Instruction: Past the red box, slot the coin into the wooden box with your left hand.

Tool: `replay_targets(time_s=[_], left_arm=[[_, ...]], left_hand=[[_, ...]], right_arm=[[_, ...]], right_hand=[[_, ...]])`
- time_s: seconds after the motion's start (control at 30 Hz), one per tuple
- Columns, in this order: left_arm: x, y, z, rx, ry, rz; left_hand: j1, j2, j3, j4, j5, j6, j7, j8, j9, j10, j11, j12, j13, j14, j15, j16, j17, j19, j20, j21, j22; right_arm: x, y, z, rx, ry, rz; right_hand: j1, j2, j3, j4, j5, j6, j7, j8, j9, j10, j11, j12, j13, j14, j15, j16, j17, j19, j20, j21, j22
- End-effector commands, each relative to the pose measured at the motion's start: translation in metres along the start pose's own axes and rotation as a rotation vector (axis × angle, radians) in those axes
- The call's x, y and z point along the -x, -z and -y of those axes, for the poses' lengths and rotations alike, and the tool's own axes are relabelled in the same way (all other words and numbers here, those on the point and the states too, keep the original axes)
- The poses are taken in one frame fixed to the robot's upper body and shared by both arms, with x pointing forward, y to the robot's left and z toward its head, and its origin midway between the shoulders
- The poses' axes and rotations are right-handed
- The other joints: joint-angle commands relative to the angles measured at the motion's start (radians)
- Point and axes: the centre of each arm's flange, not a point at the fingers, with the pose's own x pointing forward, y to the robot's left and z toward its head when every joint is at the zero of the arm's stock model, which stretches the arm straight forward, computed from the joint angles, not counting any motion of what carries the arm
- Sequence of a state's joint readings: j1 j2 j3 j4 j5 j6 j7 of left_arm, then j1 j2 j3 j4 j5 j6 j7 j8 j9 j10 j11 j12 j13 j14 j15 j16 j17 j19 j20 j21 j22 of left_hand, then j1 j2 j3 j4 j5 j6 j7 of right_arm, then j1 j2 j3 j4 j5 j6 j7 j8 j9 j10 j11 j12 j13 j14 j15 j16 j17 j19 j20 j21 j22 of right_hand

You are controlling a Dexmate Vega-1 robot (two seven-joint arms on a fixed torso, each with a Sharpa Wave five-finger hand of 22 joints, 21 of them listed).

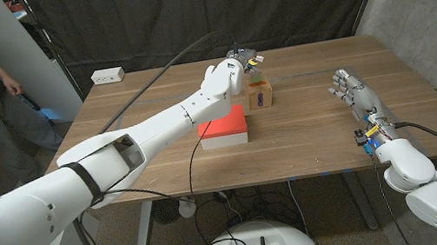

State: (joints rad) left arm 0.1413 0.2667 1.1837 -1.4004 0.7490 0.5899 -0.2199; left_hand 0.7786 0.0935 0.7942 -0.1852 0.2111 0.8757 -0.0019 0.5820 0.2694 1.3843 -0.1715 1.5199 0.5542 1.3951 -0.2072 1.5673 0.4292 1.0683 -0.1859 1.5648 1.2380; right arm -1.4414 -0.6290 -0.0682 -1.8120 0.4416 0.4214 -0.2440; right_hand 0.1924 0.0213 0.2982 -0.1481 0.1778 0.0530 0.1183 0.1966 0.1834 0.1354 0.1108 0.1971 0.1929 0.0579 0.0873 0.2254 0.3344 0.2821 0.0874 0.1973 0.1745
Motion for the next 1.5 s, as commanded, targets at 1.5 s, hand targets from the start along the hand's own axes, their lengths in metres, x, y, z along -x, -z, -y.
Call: replay_targets(time_s=[1.5], left_arm=[[-0.008,-0.005,0.012,0.036,0.009,0.013]], left_hand=[[0.015,0.002,-0.003,0.003,0.006,0.087,0.038,0.128,0.012,-0.002,0.0,0.0,0.001,-0.003,0.001,-0.003,0.0,-0.005,-0.023,0.002,0.003]], right_arm=[[-0.01,0.004,0.0,0.001,-0.005,0.002]], right_hand=[[0.013,0.003,0.008,0.0,-0.001,0.002,0.002,0.001,0.004,0.01,0.001,0.004,0.004,0.001,0.003,0.004,0.0,0.005,0.002,0.001,0.002]])
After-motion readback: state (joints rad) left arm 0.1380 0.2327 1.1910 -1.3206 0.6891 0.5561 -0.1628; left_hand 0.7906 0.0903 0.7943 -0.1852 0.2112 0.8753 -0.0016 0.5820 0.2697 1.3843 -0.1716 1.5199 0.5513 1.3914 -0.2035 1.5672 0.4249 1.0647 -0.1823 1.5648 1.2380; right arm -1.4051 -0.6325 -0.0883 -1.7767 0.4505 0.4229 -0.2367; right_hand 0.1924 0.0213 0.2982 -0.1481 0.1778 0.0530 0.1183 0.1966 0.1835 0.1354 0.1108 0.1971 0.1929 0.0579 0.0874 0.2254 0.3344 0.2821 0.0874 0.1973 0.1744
